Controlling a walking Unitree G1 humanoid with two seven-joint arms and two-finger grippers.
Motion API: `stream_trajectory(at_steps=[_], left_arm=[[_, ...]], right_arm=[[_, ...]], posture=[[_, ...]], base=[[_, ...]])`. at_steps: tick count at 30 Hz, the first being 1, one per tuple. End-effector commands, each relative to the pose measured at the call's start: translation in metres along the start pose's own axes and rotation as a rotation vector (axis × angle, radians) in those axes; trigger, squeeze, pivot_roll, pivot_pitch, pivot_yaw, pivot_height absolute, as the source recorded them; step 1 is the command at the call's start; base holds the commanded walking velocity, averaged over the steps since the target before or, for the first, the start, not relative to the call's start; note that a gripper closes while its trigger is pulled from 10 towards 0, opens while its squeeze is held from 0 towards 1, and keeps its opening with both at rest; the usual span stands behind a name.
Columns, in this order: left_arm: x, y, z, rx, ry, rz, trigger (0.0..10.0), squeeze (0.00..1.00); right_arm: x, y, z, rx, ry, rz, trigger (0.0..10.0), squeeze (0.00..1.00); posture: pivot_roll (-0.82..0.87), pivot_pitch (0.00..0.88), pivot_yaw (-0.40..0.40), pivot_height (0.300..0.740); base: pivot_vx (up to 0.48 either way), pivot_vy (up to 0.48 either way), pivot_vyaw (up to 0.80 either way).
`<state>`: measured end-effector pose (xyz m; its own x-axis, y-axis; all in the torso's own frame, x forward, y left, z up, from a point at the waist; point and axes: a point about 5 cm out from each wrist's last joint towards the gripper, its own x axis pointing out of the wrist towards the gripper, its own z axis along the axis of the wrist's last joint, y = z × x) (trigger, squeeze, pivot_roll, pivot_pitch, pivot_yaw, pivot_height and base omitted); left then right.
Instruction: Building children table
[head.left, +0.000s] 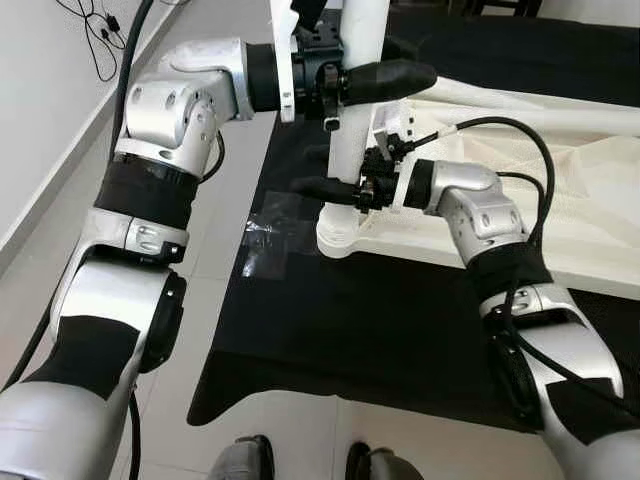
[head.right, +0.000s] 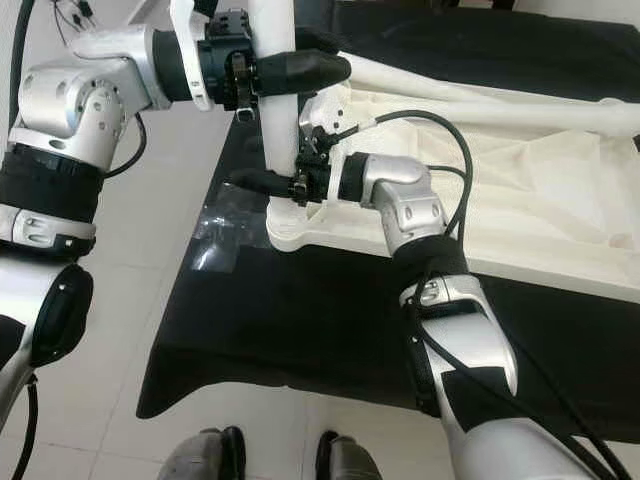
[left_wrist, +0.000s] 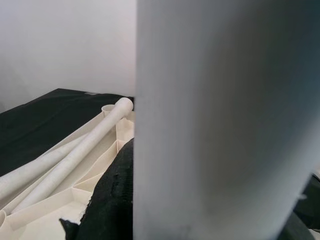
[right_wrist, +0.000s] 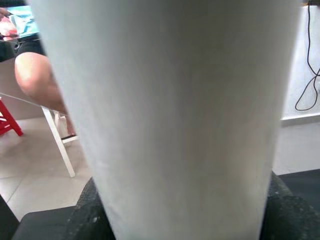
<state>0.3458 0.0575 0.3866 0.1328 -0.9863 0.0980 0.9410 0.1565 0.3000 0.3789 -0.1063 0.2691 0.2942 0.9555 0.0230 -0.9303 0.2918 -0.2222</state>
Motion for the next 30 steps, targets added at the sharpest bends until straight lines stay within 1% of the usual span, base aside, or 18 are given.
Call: stream_trajectory(at_steps=[1, 6, 7, 9, 10, 11, 13, 14, 15, 16, 17, 18, 19, 20, 22, 27, 28, 30], left_arm=[[0.014, -0.013, -0.014, -0.066, 0.039, -0.120, 0.0, 0.00], [0.014, -0.013, -0.014, -0.067, 0.031, -0.114, 0.0, 0.00], [0.014, -0.012, -0.013, -0.076, 0.020, -0.106, 1.0, 0.47], [0.014, -0.011, -0.013, -0.083, 0.012, -0.101, 1.0, 0.47], [0.014, -0.010, -0.012, -0.075, 0.006, -0.079, 10.0, 1.00], [0.014, -0.010, -0.012, -0.075, 0.006, -0.079, 10.0, 1.00], [0.012, -0.005, -0.011, -0.072, 0.008, -0.027, 10.0, 1.00], [0.010, -0.002, -0.010, -0.101, -0.004, 0.003, 10.0, 0.00], [0.010, -0.002, -0.010, -0.101, -0.004, 0.003, 10.0, 0.00], [0.010, 0.000, -0.009, -0.124, -0.013, 0.019, 10.0, 0.00], [0.008, 0.003, -0.010, -0.115, -0.002, 0.043, 10.0, 0.00], [0.007, 0.004, -0.012, -0.110, 0.010, 0.044, 10.0, 0.00], [0.007, 0.004, -0.012, -0.110, 0.010, 0.044, 10.0, 0.00], [0.007, 0.004, -0.013, -0.102, 0.020, 0.041, 10.0, 0.00], [0.008, 0.003, -0.014, -0.098, 0.027, 0.033, 10.0, 0.00], [0.010, 0.002, -0.015, -0.079, 0.035, 0.020, 10.0, 0.00], [0.010, 0.002, -0.015, -0.075, 0.037, 0.024, 0.0, 0.00], [0.009, 0.002, -0.015, -0.067, 0.044, 0.022, 0.0, 0.00]], right_arm=[[0.004, -0.003, 0.004, -0.004, -0.009, -0.027, 0.0, 0.00], [-0.004, -0.006, -0.004, -0.002, -0.006, -0.081, 0.0, 0.00], [-0.006, -0.006, -0.007, -0.009, 0.002, -0.105, 0.0, 0.00], [-0.008, -0.006, -0.008, -0.014, 0.008, -0.117, 0.0, 0.00], [-0.011, -0.006, -0.015, 0.010, 0.033, -0.185, 0.0, 0.00], [-0.011, -0.006, -0.015, 0.010, 0.033, -0.185, 0.0, 0.00], [-0.015, 0.002, -0.048, 0.053, 0.166, -0.577, 0.0, 0.00], [-0.019, 0.029, -0.073, 0.123, 0.214, -0.836, 0.0, 0.00], [-0.019, 0.029, -0.073, 0.123, 0.214, -0.836, 0.0, 0.00], [-0.030, 0.049, -0.085, 0.179, 0.250, -1.030, 0.0, 0.00], [-0.024, 0.078, -0.095, 0.206, 0.279, -1.046, 0.0, 0.00], [-0.015, 0.095, -0.099, 0.220, 0.282, -1.043, 0.0, 0.00], [-0.015, 0.095, -0.099, 0.220, 0.282, -1.043, 0.0, 0.00], [-0.006, 0.103, -0.101, 0.216, 0.276, -1.003, 0.0, 0.00], [0.000, 0.101, -0.100, 0.211, 0.263, -0.986, 0.0, 0.00], [0.007, 0.077, -0.090, 0.176, 0.219, -0.977, 0.0, 0.00], [0.009, 0.075, -0.087, 0.174, 0.216, -0.973, 0.0, 0.00], [0.011, 0.074, -0.086, 0.178, 0.215, -0.964, 0.0, 0.00]], posture=[[0.11, 0.200, 0.009, 0.740], [0.10, 0.199, 0.009, 0.740], [0.10, 0.200, 0.007, 0.740], [0.10, 0.200, 0.007, 0.740], [0.09, 0.202, -0.003, 0.740], [0.09, 0.202, -0.003, 0.740], [0.09, 0.202, -0.030, 0.740], [0.09, 0.208, -0.038, 0.740], [0.09, 0.208, -0.038, 0.740], [0.09, 0.208, -0.038, 0.740], [0.10, 0.218, -0.015, 0.740], [0.07, 0.206, 0.003, 0.740], [0.07, 0.206, 0.003, 0.740], [0.07, 0.201, 0.005, 0.740], [0.08, 0.198, 0.006, 0.740], [0.07, 0.187, -0.004, 0.740], [0.07, 0.184, -0.005, 0.740], [0.07, 0.183, -0.006, 0.740]], base=[[0.000, 0.000, 0.00], [0.000, 0.000, 0.00], [0.000, 0.000, 0.00], [0.000, 0.000, 0.00], [0.000, 0.000, 0.00], [0.000, 0.000, 0.00], [0.000, 0.000, 0.00], [0.000, 0.000, 0.00], [0.000, 0.000, 0.00], [0.000, 0.000, 0.00], [0.000, 0.000, 0.00], [0.000, 0.000, 0.00], [0.000, 0.000, 0.00], [0.000, 0.000, 0.00], [0.000, 0.000, 0.00], [0.000, 0.000, 0.00], [0.000, 0.000, 0.00], [0.000, 0.000, 0.00]])
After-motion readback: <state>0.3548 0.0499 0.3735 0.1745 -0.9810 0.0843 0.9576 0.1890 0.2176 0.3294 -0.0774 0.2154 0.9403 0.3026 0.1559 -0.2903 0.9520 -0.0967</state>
